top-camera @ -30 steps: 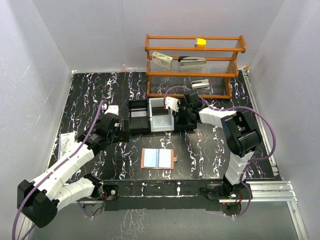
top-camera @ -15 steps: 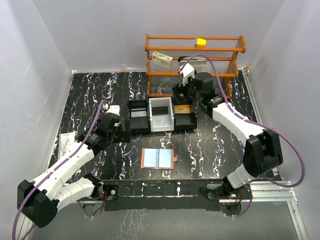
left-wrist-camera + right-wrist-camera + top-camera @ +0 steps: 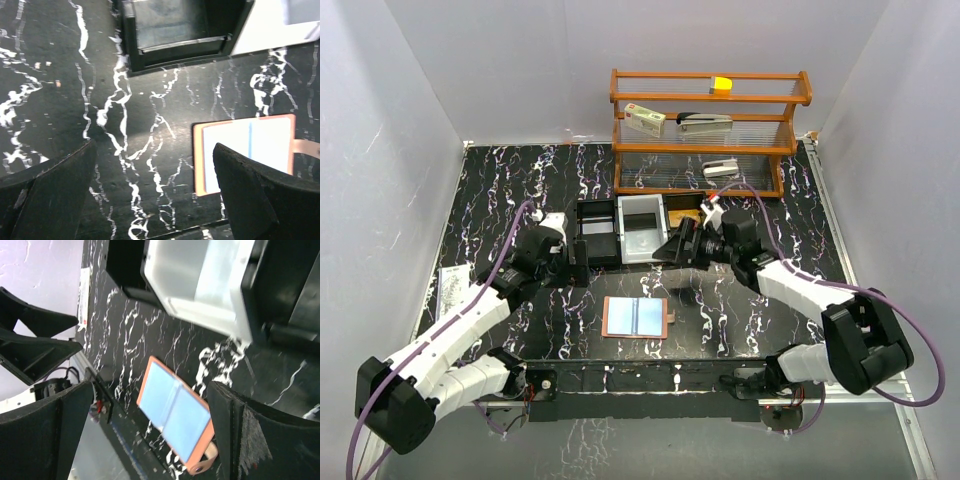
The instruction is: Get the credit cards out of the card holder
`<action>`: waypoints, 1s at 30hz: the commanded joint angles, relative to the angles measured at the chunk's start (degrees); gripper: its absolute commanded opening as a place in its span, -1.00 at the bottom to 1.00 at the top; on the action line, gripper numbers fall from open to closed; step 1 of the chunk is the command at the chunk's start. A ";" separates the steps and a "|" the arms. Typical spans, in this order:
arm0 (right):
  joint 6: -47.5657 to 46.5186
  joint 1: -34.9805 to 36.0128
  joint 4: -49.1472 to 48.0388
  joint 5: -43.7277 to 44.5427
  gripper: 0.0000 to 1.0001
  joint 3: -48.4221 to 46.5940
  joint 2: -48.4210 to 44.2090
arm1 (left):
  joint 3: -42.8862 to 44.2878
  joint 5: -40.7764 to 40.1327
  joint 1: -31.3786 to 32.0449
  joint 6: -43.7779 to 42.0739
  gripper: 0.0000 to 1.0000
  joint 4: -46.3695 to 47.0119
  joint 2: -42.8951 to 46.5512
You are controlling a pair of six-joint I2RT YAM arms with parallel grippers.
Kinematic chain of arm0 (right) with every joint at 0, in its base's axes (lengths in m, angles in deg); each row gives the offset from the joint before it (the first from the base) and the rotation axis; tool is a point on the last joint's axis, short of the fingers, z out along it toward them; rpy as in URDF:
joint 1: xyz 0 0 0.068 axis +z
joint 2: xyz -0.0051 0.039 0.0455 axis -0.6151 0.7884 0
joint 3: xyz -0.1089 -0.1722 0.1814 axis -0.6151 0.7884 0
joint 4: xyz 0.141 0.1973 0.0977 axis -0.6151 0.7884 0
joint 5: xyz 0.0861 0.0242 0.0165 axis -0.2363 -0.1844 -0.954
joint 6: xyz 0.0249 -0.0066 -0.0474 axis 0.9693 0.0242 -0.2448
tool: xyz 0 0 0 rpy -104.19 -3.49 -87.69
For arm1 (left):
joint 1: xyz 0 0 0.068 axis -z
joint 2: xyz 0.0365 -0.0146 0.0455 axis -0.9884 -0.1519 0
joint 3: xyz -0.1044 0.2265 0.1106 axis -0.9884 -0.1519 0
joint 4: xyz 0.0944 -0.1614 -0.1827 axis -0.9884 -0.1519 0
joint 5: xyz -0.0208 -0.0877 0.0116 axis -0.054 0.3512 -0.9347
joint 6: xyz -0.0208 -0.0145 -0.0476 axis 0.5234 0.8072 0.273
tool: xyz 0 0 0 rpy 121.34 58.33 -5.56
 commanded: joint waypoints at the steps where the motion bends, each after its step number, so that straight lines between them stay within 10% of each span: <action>1: 9.80 4.02 -2.43 4.44 0.96 2.42 -5.36 | -2.05 9.35 -0.21 5.07 0.97 4.08 0.73; 7: 6.46 14.65 13.22 21.11 0.96 2.52 -13.19 | -4.51 19.21 -0.22 10.33 0.94 9.46 -0.71; 12: 10.94 24.02 17.45 30.64 0.49 4.28 -15.63 | -3.92 21.88 -0.21 11.46 0.86 9.24 -3.43; 30: 14.86 31.44 18.80 35.20 0.08 2.81 -5.19 | -7.39 28.23 -0.21 13.56 0.64 11.33 -5.68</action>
